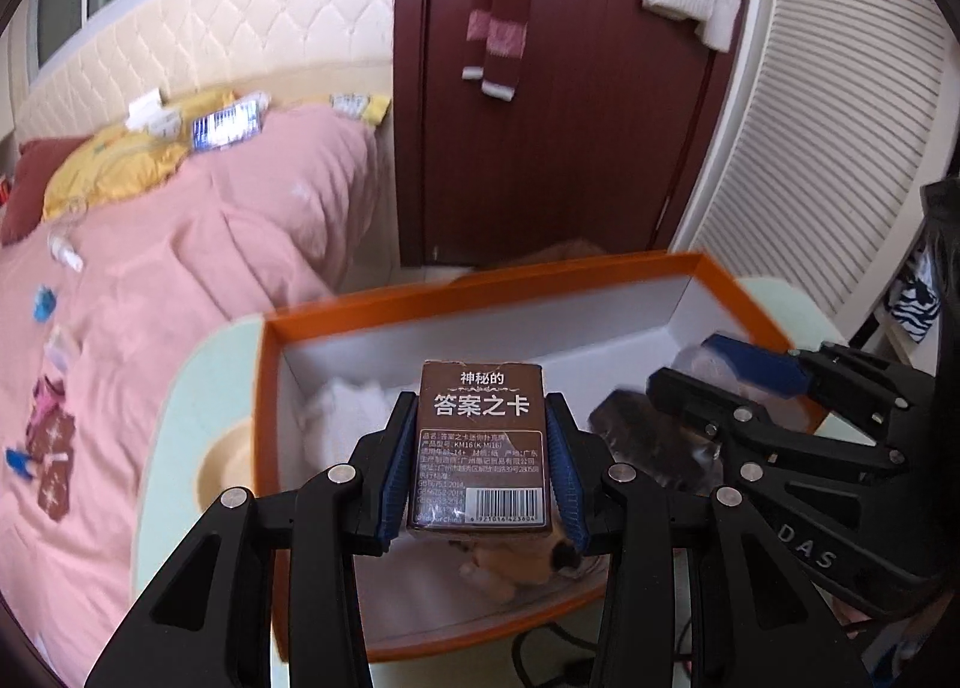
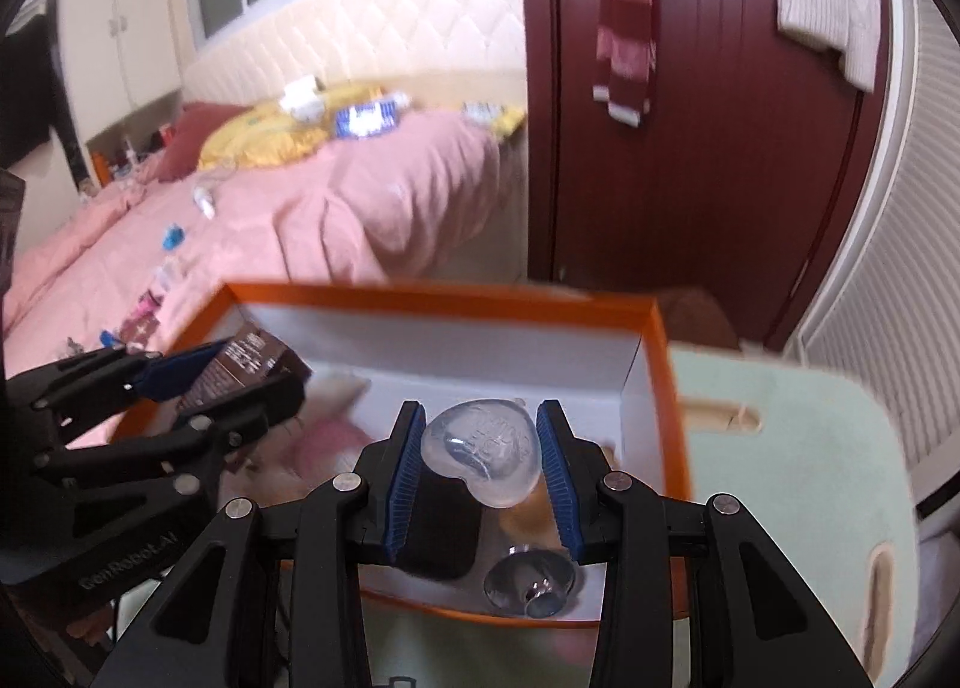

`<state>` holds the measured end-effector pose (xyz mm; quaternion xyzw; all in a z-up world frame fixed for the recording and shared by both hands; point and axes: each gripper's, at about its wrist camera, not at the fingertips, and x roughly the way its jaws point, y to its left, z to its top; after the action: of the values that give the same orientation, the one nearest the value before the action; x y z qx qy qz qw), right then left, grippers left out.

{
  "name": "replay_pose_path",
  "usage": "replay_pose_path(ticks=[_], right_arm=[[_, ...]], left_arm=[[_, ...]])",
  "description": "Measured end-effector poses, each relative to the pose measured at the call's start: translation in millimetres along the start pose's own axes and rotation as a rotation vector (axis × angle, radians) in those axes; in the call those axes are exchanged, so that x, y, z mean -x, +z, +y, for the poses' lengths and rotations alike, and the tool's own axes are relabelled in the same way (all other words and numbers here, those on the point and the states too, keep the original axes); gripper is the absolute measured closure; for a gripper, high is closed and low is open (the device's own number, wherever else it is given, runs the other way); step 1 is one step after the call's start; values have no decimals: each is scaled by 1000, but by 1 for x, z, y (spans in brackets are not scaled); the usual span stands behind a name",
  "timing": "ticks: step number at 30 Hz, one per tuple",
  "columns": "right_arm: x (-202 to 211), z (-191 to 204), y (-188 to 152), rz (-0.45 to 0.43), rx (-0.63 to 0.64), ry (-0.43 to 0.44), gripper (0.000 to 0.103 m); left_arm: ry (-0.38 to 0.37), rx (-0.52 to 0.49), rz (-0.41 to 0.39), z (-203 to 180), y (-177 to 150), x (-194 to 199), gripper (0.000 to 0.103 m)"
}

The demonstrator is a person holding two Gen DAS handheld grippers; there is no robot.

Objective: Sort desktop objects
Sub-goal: 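Carry the carton and clear heart into the orange box and open both tools, then withdraw both open tools from the box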

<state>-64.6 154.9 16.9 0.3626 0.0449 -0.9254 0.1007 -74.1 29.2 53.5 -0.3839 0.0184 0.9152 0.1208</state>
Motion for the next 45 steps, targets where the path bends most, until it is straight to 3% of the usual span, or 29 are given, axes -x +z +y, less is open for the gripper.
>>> replay_pose_path(ticks=[7, 12, 25, 28, 30, 32, 34, 37, 38, 41, 45], right_arm=[[-1, -1, -4, -29, 4, 3, 65], [-3, -1, -5, -32, 3, -13, 65], [-2, -8, -7, -43, 1, -20, 65], [-2, -13, -7, -57, -9, -30, 53], [-2, -14, -6, -51, -6, -21, 52], [1, -16, -5, -37, -13, 0, 52], [12, -18, -6, -75, -31, -18, 44], [29, -23, -8, -141, -49, -19, 26], [35, -24, -9, -160, -56, -12, 19], [47, -25, -13, -173, -67, 2, 19], [62, -17, -21, -161, -53, 10, 19]], left_arm=[[22, -35, -14, -4, -7, 1, 61], [-52, 11, 16, -2, -8, -5, 61], [-59, 8, -4, 2, -11, -4, 61], [-60, 3, 11, 0, -10, -4, 58], [-53, 13, 25, -1, -9, -2, 57], [-29, 26, -5, -2, -8, 6, 52], [23, 48, -111, 0, -8, 27, 22], [49, 77, -236, 5, -9, 54, 0], [22, 75, -246, 6, -9, 61, 0], [-16, 74, -226, 6, -11, 70, 0], [-1, 97, -178, 2, -29, 80, 0]])
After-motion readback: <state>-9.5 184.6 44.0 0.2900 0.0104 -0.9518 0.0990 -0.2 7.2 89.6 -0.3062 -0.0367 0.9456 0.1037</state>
